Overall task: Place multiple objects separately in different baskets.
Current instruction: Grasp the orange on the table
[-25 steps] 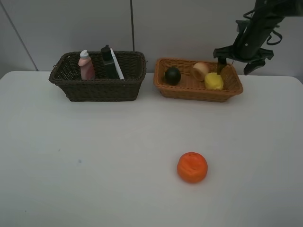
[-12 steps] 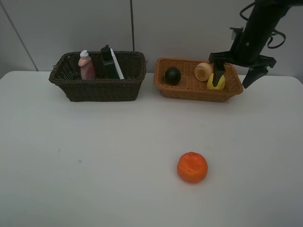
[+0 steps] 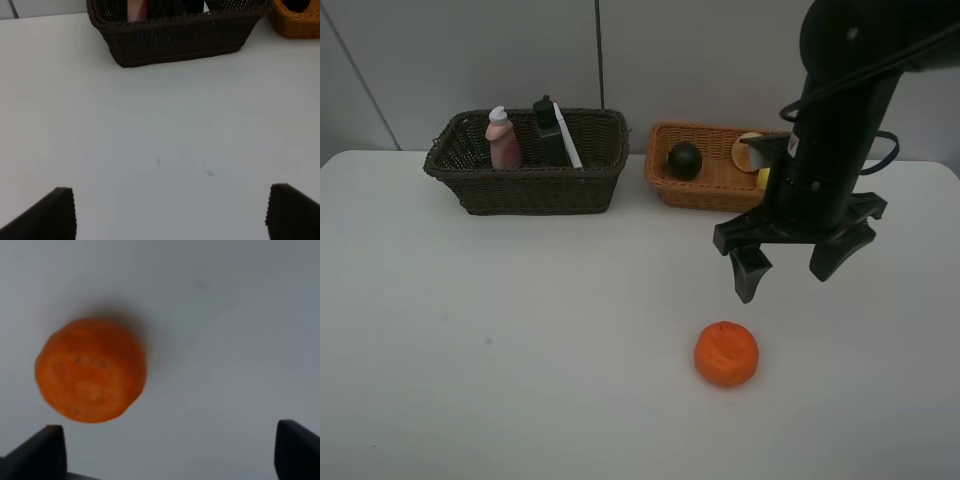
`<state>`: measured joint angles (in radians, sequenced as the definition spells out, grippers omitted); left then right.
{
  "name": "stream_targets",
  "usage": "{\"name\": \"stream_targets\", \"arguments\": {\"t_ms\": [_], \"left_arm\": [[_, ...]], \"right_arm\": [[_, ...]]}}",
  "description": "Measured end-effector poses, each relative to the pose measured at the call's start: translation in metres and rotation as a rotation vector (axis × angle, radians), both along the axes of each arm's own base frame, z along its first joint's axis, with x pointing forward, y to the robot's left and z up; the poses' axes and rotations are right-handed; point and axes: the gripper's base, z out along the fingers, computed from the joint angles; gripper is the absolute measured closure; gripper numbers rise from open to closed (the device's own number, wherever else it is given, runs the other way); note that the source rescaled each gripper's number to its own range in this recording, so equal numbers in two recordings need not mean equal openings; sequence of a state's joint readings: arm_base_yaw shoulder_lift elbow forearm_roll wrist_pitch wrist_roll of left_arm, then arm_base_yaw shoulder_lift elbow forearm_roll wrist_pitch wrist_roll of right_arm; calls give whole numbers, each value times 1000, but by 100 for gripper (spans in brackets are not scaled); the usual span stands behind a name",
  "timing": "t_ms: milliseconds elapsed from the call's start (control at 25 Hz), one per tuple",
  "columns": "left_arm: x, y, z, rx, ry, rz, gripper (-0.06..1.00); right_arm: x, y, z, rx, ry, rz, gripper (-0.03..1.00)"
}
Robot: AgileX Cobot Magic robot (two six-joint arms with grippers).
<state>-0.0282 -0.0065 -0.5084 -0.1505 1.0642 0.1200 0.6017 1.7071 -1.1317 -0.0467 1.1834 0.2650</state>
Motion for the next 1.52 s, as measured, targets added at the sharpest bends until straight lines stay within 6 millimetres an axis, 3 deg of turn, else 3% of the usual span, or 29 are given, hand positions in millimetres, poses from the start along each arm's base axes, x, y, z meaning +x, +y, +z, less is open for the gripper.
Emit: {"name": "stream_targets", "arguments": {"t_ms": [120,280,880,1520], "left_arm": [[0,0,0,0,0,0,-5],[0,0,0,0,0,0,-5],[0,0,0,0,0,0,-5],[0,0,0,0,0,0,-5]], "right_arm": [[-20,17,-16,16,-9,62,1],[-29,22,-33,61,-60,84,1],[-27,28,-41,139,-110,62,1],[-22,34,-93,74,-7,51,1]]}}
